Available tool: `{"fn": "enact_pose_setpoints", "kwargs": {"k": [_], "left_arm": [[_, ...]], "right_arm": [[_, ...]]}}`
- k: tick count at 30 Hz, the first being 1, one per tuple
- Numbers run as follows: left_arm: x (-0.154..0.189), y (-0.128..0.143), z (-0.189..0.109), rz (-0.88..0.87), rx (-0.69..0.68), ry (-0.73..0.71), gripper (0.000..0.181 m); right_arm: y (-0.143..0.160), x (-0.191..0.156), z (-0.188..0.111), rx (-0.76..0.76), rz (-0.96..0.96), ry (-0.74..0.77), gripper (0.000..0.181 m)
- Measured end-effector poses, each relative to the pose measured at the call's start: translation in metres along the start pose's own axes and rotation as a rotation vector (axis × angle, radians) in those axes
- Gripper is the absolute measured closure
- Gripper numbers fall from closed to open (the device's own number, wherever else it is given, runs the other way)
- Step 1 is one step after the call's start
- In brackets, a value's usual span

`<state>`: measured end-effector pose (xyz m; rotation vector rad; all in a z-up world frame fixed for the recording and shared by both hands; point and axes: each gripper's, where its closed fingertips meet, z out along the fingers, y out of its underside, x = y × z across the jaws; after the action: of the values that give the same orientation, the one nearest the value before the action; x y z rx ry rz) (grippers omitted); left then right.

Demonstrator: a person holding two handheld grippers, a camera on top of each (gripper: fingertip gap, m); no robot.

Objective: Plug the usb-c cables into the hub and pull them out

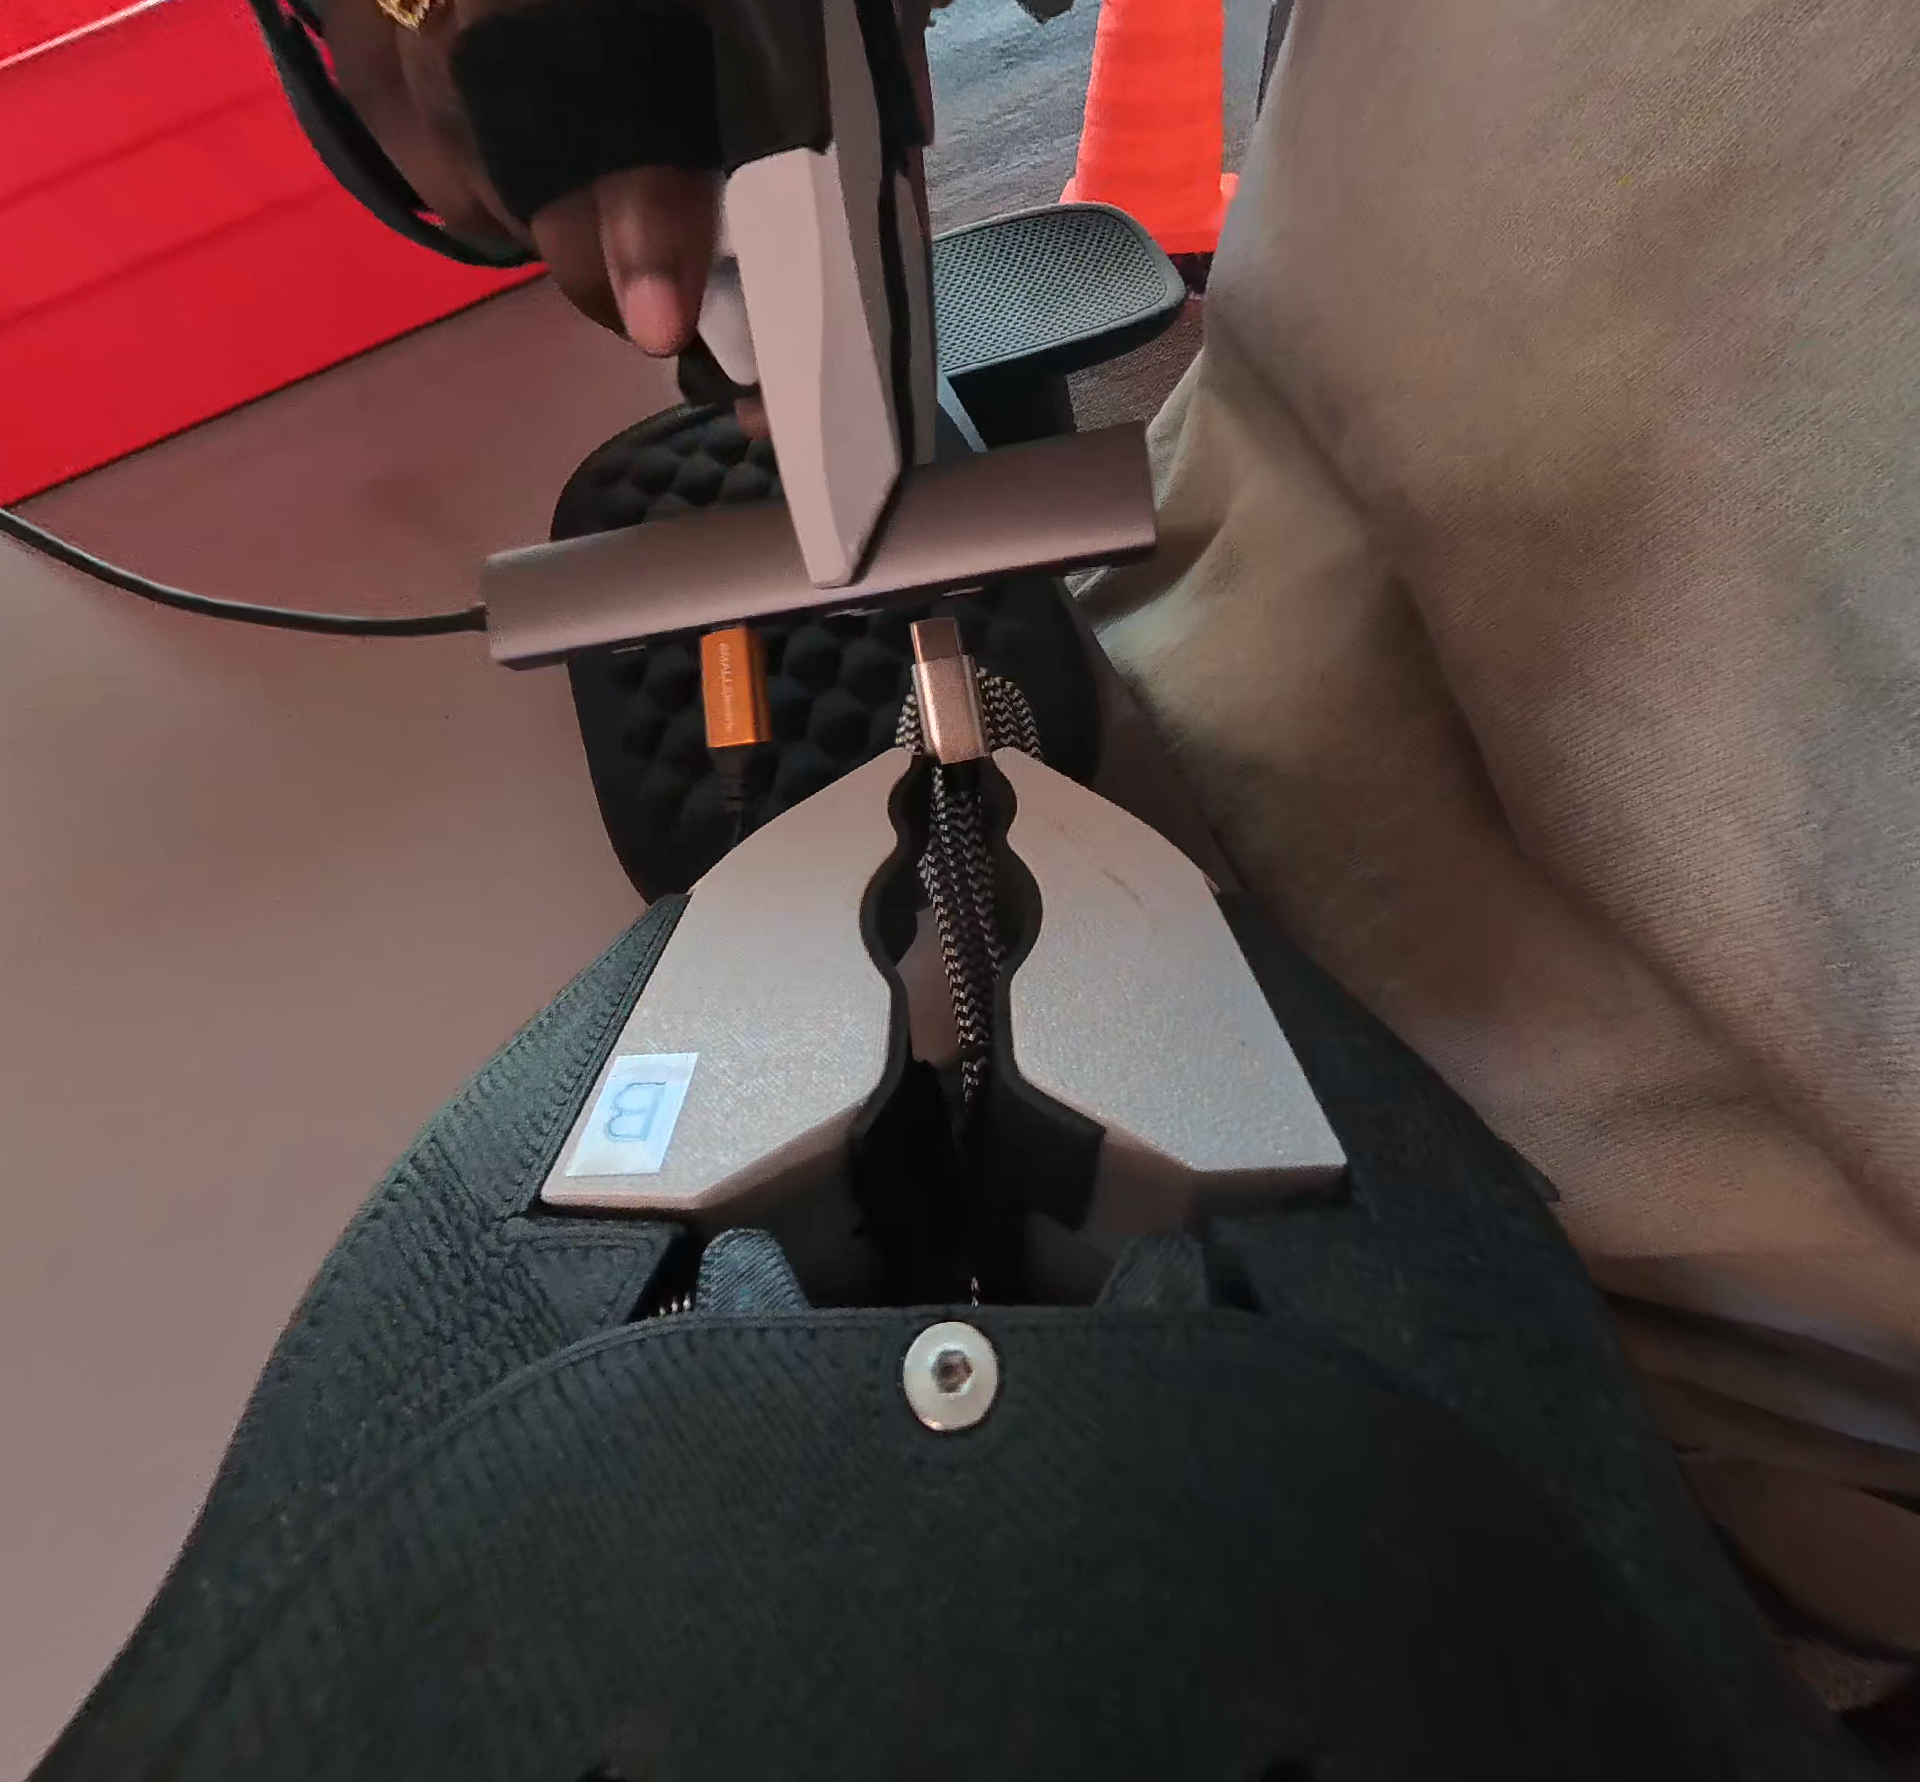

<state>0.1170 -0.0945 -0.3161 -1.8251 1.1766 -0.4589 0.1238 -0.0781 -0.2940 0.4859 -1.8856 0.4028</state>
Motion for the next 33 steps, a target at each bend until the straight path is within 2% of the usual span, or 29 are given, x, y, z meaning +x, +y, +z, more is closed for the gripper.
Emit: {"fn": "enact_pose_setpoints", "kwargs": {"k": [13, 33], "left_arm": [[-0.001, 0.006, 0.003, -0.03, -0.039, -0.005, 0.174], [0.002, 0.01, 0.003, -0.035, -0.051, 0.039, 0.174]], "right_arm": [[-0.01, -0.005, 0.005, 0.062, 0.046, -0.001, 0.172], [-0.014, -0.012, 0.005, 0.077, -0.097, -0.092, 0.171]]}}
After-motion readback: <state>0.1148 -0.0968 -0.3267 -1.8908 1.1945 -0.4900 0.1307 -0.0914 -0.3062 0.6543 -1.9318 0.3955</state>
